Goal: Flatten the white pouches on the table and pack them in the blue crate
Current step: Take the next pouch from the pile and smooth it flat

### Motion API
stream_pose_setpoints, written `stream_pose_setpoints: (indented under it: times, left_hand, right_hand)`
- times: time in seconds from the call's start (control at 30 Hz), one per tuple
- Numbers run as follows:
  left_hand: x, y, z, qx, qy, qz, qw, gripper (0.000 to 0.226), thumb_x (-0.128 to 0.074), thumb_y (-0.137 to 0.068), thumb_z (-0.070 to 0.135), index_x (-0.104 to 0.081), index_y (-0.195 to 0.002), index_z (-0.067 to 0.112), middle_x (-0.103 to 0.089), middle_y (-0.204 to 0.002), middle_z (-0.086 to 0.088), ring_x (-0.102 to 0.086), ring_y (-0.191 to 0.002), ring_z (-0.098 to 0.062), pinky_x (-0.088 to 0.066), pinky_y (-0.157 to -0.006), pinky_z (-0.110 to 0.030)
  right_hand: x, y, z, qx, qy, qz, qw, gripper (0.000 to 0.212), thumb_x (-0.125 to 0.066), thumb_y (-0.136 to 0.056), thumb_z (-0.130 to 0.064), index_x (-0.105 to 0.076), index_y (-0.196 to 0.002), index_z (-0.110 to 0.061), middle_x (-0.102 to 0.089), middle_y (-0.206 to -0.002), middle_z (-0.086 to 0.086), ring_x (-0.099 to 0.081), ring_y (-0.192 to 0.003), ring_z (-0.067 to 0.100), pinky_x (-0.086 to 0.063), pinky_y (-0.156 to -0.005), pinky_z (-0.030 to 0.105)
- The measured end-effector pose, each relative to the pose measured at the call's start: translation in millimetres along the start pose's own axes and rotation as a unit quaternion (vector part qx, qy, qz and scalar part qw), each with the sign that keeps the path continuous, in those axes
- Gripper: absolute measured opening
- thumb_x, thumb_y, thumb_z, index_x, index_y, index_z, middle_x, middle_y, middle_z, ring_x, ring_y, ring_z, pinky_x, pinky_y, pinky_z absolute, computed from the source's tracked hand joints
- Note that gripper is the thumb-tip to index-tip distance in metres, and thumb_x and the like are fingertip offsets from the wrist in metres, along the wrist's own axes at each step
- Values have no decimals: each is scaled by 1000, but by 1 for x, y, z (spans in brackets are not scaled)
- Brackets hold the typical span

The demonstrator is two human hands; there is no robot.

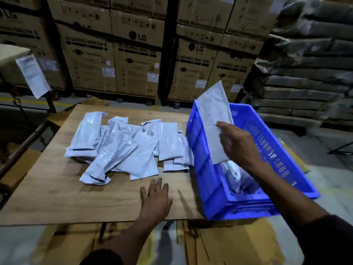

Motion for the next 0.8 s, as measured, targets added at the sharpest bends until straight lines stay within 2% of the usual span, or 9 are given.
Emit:
stream_pose_setpoints:
  times: [0.1,0.17,0.23,0.33,0.43,0.5,0.6,0.67,0.8]
  left_hand:
    - [0,-5,13,5,0,3,1000,64,-36,-104,50,-20,-159,23,-3,-170,-7,-2,-155,-31,-9,-117,-66]
    - [-1,-8,19,10,3,4,1000,65,-38,-103,51,-22,-159,24,-5,-170,-6,-5,-155,-32,-10,-116,-67]
    - [-1,-10,23,17,0,12,1000,65,-39,-102,53,-24,-159,24,-7,-169,-6,-6,-155,-32,-12,-115,-68]
    - [0,-11,29,28,4,8,1000,65,-36,-103,53,-22,-159,24,-6,-169,-6,-3,-155,-32,-13,-115,-68]
    - [1,-11,32,37,-4,1,999,63,-34,-104,53,-20,-159,25,-2,-170,-4,0,-155,-31,-12,-116,-66]
    - [1,-12,32,41,-6,-3,999,64,-33,-104,54,-19,-159,26,-1,-170,-3,2,-155,-30,-11,-117,-65]
    - [-1,-14,30,44,1,-7,999,65,-35,-104,55,-20,-159,25,-2,-170,-4,0,-155,-30,-10,-118,-65]
    - [-2,-15,30,49,3,-14,999,66,-34,-104,55,-18,-160,26,-1,-170,-3,1,-155,-30,-8,-118,-65]
    - [-5,-16,29,51,4,-27,998,66,-30,-105,56,-13,-161,26,4,-170,-2,7,-156,-28,-3,-119,-66]
  right_hand:
    - [22,-3,46,-25,51,9,998,39,-49,-85,-8,-68,-119,-5,-69,-123,14,-70,-103,32,-58,-85,46]
    - [33,-2,75,-41,57,13,997,39,-49,-83,-4,-69,-117,-3,-69,-122,16,-70,-102,34,-57,-85,48]
    - [41,2,99,-51,78,3,996,37,-55,-81,2,-70,-114,-3,-71,-116,18,-72,-93,37,-59,-79,48]
    - [37,19,131,-67,134,-87,985,37,-61,-77,11,-71,-111,-2,-71,-111,22,-70,-85,44,-58,-70,50]
    - [17,46,165,-98,204,-237,945,28,-51,-83,-2,-66,-107,-5,-68,-111,18,-68,-91,42,-56,-72,50]
    - [3,62,184,-113,223,-304,919,22,-48,-83,-7,-61,-101,-8,-67,-105,16,-68,-93,39,-56,-74,49]
    - [-14,78,197,-128,216,-354,901,11,-53,-84,-6,-58,-93,-9,-65,-103,16,-67,-97,38,-54,-79,45]
    - [-22,85,196,-122,199,-382,894,10,-56,-82,-6,-56,-93,-8,-63,-104,16,-66,-99,37,-51,-78,41]
    - [-34,93,191,-107,167,-404,893,14,-54,-82,-6,-49,-94,-12,-57,-107,14,-64,-97,36,-51,-74,42]
Point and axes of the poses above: each hand's wrist, its own y-axis away from the middle knuckle, its own x-axis out of the back of the hand, z = x × y, the point moved 2 cm from there along -y, towards the middle knuckle
